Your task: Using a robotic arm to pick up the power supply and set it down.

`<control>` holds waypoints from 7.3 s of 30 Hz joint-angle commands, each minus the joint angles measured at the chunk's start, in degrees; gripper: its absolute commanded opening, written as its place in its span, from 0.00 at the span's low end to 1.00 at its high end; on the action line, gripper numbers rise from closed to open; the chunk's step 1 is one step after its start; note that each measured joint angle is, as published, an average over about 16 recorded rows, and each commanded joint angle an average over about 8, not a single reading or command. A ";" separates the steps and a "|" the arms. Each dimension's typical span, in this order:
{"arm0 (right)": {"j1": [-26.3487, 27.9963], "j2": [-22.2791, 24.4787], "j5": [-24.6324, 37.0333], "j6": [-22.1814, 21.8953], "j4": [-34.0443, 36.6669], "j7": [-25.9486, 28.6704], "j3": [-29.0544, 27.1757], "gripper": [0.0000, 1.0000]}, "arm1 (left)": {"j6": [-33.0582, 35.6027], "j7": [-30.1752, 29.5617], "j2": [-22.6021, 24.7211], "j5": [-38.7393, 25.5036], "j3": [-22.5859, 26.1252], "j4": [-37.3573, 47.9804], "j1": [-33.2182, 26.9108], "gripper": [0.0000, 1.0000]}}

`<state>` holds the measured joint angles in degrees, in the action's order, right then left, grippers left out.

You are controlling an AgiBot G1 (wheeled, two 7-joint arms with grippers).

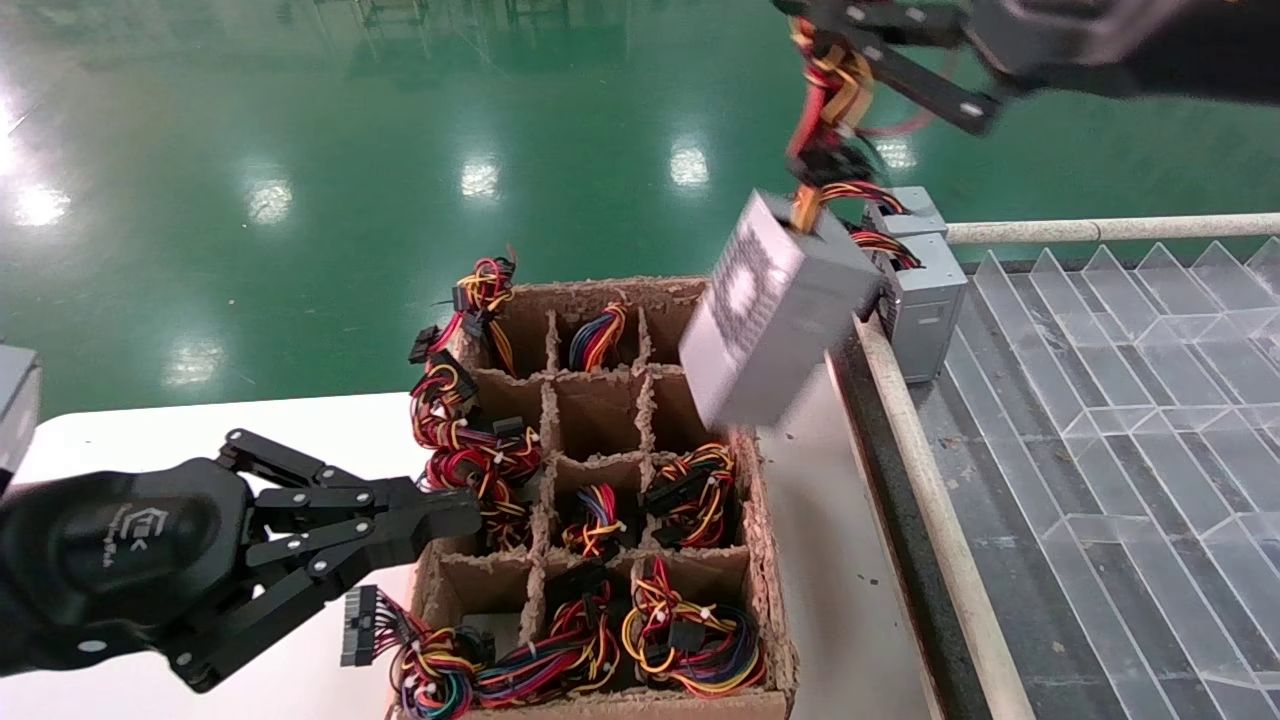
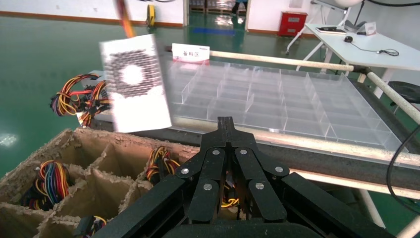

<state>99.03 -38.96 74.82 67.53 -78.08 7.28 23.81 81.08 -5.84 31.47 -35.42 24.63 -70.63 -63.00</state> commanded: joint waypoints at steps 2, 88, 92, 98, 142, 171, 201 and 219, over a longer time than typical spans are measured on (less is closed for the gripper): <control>0.06 3.24 -1.28 2.64 -0.02 0.15 -0.68 0.00 | 0.00 0.00 0.00 0.00 0.00 0.00 0.00 0.00; -12.16 -2.08 35.95 -15.26 0.21 25.89 8.41 1.00 | 0.00 0.00 0.00 0.00 0.00 0.00 0.00 0.00; -11.77 -1.94 35.41 -14.45 0.15 27.53 8.11 1.00 | 0.00 0.00 0.00 0.00 0.00 0.00 0.00 0.00; -11.32 -1.57 34.70 -13.53 0.05 29.35 7.67 1.00 | 0.00 0.00 0.00 0.00 0.00 0.00 0.00 0.00; -16.26 1.45 8.05 -7.08 0.54 24.31 0.15 1.00 | 0.00 0.00 0.00 0.00 0.00 0.00 0.00 0.00; -27.93 2.82 -14.52 6.82 2.72 12.84 -4.22 1.00 | 0.00 0.00 0.00 0.00 0.00 0.00 0.00 1.00; -38.34 4.03 -34.61 19.08 4.66 2.94 -8.14 1.00 | -0.02 0.01 -0.01 0.01 0.00 0.02 0.01 1.00; -37.72 4.02 -33.37 18.41 4.58 3.37 -7.92 1.00 | -0.02 0.01 -0.01 0.01 0.00 0.02 0.01 1.00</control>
<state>61.30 -34.94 41.42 85.95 -73.50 10.64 15.88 81.06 -5.84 31.46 -35.41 24.63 -70.61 -62.99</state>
